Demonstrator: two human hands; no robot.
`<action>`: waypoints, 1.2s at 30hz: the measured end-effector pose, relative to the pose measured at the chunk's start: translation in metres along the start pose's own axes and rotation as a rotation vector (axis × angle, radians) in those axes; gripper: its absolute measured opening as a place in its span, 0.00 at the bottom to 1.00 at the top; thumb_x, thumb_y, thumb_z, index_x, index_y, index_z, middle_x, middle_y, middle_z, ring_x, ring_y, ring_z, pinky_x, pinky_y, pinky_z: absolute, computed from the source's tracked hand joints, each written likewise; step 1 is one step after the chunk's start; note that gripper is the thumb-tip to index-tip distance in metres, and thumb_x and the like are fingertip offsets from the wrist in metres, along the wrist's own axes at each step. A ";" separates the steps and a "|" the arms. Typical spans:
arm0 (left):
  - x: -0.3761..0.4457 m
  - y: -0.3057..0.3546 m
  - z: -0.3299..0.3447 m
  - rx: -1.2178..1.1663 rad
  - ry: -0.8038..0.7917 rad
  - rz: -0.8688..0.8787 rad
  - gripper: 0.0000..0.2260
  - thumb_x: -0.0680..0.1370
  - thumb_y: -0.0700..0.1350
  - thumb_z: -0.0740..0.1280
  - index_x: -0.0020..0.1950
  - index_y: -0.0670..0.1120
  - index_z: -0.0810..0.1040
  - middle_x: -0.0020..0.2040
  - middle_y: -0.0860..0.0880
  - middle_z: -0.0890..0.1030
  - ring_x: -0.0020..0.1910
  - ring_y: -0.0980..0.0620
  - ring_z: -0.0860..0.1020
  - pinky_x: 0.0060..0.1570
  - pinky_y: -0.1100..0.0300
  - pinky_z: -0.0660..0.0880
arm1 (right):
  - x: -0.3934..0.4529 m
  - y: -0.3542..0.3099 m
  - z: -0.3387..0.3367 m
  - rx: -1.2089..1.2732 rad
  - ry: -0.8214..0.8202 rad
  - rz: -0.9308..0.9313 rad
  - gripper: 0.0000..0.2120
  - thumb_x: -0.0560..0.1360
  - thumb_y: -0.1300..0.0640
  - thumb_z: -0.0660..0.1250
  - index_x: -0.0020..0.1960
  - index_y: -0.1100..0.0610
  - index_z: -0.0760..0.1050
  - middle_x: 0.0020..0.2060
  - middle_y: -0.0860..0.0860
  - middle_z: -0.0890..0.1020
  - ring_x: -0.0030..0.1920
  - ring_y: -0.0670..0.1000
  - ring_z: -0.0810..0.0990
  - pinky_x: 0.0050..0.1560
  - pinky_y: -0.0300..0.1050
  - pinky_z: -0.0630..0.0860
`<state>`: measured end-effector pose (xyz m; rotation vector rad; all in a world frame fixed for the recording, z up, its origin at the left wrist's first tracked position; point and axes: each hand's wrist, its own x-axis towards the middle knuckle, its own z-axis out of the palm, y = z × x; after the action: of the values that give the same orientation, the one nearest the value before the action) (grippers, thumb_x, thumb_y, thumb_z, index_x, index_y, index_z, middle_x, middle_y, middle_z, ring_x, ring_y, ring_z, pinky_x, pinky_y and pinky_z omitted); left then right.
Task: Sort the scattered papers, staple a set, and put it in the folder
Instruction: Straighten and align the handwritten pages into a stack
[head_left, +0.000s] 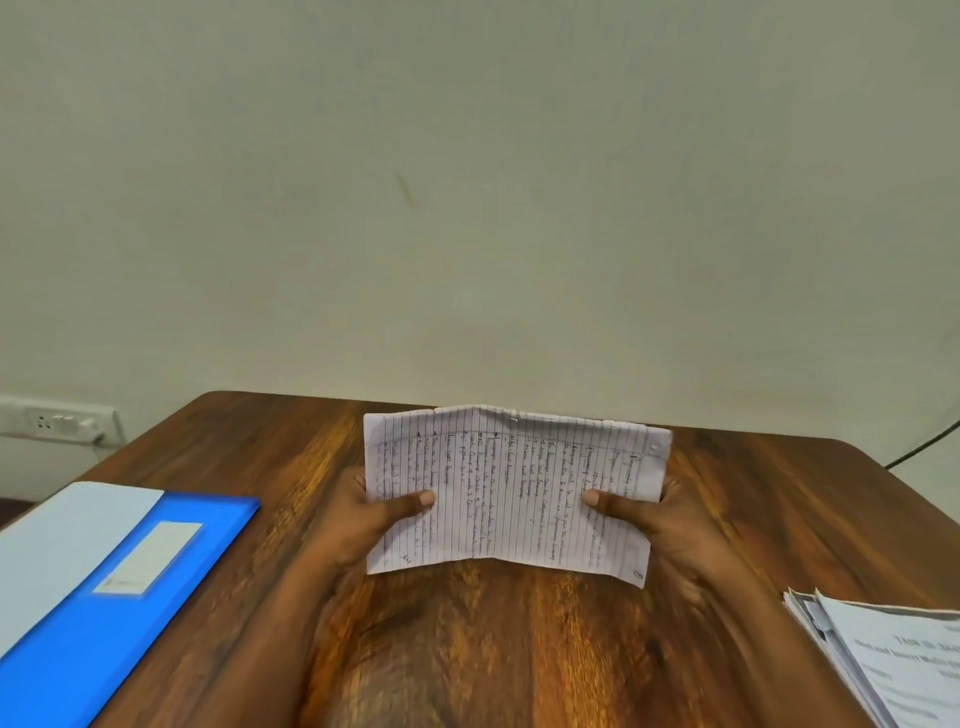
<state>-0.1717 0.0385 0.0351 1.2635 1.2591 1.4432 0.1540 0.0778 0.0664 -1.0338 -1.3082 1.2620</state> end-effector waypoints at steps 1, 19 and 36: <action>0.001 -0.002 0.000 -0.002 -0.006 0.003 0.14 0.72 0.34 0.76 0.57 0.43 0.83 0.53 0.45 0.88 0.51 0.46 0.87 0.51 0.49 0.85 | 0.001 0.001 0.000 -0.007 0.002 0.005 0.22 0.64 0.64 0.82 0.58 0.62 0.83 0.52 0.58 0.88 0.53 0.61 0.88 0.58 0.66 0.82; 0.000 -0.024 0.003 0.038 -0.026 -0.098 0.25 0.69 0.37 0.79 0.65 0.45 0.79 0.58 0.47 0.87 0.58 0.48 0.85 0.61 0.43 0.81 | 0.006 0.026 0.002 -0.133 0.016 0.100 0.25 0.66 0.69 0.81 0.59 0.54 0.81 0.51 0.52 0.89 0.52 0.53 0.88 0.54 0.55 0.85; -0.032 -0.006 -0.002 0.310 0.107 -0.212 0.17 0.71 0.45 0.80 0.56 0.52 0.79 0.53 0.50 0.85 0.52 0.50 0.84 0.51 0.48 0.84 | -0.020 0.037 -0.020 -0.460 -0.018 0.357 0.13 0.69 0.63 0.82 0.50 0.66 0.84 0.47 0.56 0.89 0.42 0.56 0.89 0.39 0.44 0.84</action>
<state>-0.1684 0.0082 0.0243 1.2180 1.6861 1.2090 0.1741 0.0646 0.0269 -1.6409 -1.5124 1.2543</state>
